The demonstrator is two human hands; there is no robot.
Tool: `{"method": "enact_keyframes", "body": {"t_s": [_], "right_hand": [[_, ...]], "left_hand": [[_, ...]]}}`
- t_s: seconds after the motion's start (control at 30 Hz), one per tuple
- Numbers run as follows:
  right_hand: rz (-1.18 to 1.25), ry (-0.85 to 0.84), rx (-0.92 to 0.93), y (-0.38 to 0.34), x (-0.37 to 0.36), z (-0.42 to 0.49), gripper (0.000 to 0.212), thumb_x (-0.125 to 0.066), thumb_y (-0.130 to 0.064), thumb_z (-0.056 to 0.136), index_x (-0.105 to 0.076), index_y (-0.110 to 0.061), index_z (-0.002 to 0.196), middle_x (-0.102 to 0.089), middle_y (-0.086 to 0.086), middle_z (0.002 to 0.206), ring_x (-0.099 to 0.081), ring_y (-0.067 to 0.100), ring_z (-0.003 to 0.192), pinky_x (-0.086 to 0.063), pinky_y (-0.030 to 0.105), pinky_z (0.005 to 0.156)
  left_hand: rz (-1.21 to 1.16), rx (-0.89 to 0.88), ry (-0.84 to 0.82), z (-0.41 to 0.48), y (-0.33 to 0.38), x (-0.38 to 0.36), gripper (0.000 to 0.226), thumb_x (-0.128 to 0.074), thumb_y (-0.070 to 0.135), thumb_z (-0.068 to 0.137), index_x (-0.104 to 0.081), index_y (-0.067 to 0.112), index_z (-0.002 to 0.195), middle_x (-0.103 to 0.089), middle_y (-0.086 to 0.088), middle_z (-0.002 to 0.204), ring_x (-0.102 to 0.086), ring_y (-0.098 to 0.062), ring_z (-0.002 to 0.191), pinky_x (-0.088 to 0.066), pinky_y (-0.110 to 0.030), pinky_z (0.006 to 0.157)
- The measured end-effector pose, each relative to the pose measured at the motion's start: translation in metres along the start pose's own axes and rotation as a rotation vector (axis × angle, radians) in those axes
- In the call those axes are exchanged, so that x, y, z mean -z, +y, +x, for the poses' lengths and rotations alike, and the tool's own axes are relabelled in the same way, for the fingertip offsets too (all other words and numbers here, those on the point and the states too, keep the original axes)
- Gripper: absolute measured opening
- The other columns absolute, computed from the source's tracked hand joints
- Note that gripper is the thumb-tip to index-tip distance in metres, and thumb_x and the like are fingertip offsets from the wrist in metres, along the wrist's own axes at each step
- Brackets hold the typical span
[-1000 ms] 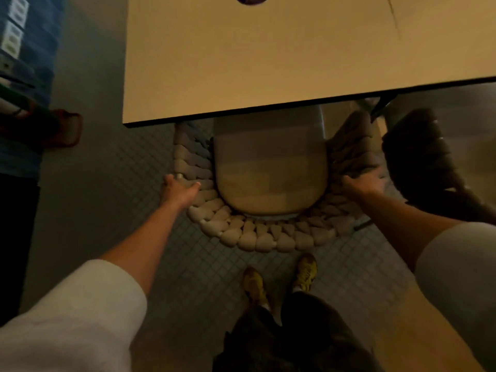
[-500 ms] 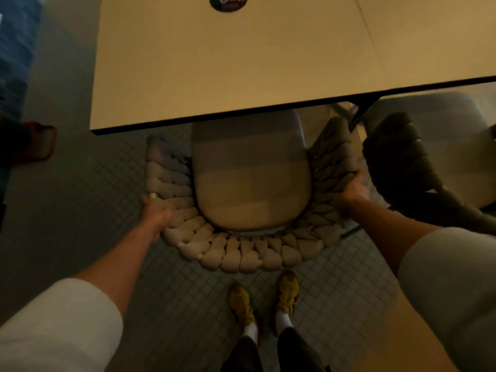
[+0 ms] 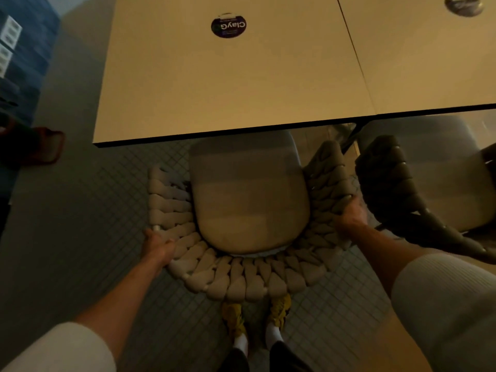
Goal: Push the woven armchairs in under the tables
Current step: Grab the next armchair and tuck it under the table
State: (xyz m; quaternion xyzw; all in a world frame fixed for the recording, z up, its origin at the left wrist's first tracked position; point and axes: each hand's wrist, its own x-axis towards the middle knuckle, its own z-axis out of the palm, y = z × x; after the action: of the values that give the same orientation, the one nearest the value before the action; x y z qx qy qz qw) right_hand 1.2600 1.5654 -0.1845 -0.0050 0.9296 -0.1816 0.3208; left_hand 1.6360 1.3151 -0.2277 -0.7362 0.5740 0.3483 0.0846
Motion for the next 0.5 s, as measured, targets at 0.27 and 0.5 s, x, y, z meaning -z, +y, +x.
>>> {"method": "enact_keyframes", "body": {"t_s": [0.27,0.5], "right_hand": [[-0.030,-0.040,-0.003,0.012,0.003,-0.001,0.087,-0.069,-0.011,0.095,-0.013,-0.010,0.160,-0.043,0.027,0.149,-0.049,0.046,0.135,-0.047,0.056,0.108],[-0.060,-0.056,0.010,0.015,0.000,0.004,0.087,-0.070,-0.011,0.094,-0.014,-0.005,0.160,-0.044,0.030,0.150,-0.047,0.047,0.137,-0.044,0.054,0.109]], "left_hand": [[-0.037,0.013,-0.066,0.020,-0.006,-0.001,0.063,-0.080,0.018,0.082,-0.043,0.003,0.130,-0.063,-0.029,0.124,-0.066,-0.044,0.107,-0.057,-0.048,0.088],[0.035,-0.018,-0.050,0.058,-0.020,-0.004,0.060,-0.080,0.020,0.075,-0.048,0.009,0.124,-0.066,-0.019,0.109,-0.068,-0.041,0.096,-0.061,-0.046,0.072]]}}
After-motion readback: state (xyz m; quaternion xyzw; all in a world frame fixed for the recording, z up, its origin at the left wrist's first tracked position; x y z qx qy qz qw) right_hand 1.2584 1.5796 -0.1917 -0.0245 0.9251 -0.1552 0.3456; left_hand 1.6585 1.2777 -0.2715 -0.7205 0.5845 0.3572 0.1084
